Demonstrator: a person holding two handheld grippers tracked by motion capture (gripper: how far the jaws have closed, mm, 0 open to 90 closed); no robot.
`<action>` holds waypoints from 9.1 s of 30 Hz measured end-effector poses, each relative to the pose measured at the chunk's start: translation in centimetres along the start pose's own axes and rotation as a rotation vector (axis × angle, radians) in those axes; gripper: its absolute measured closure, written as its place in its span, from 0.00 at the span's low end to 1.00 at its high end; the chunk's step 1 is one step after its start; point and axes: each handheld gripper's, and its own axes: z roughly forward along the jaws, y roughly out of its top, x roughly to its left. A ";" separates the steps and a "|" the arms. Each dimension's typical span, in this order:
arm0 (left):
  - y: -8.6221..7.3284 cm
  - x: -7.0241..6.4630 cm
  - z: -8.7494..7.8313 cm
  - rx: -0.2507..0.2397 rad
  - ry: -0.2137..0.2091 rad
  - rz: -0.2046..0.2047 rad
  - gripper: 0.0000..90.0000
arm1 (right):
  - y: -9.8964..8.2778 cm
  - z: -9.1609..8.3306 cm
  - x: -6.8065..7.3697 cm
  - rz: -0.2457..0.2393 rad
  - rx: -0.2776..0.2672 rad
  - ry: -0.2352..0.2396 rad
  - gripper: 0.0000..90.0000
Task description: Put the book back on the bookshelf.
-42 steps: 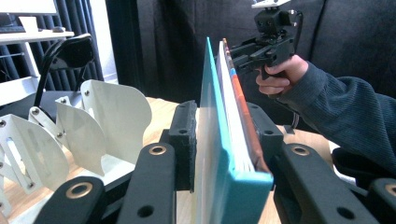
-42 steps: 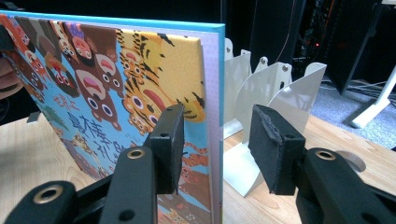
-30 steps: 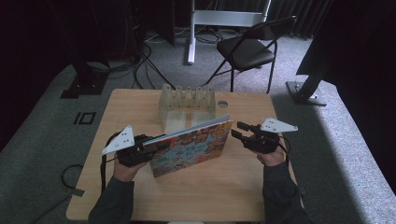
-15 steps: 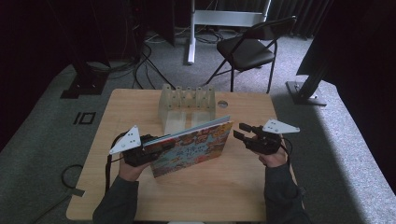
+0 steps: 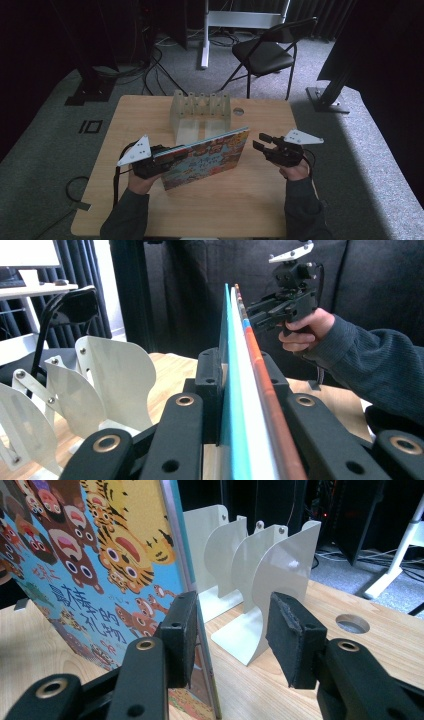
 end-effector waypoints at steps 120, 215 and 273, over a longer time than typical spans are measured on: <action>-1.7 -3.1 0.7 -0.036 0.129 0.013 0.90 | -12.4 -0.8 -3.4 0.066 0.385 -0.360 0.48; -0.9 -3.4 -2.7 -0.048 0.424 -0.042 0.90 | -13.6 0.0 -4.3 0.116 0.429 -0.359 0.25; -0.4 -2.5 -3.0 -0.046 0.629 -0.011 0.90 | -13.7 0.0 -4.3 0.117 0.430 -0.362 0.25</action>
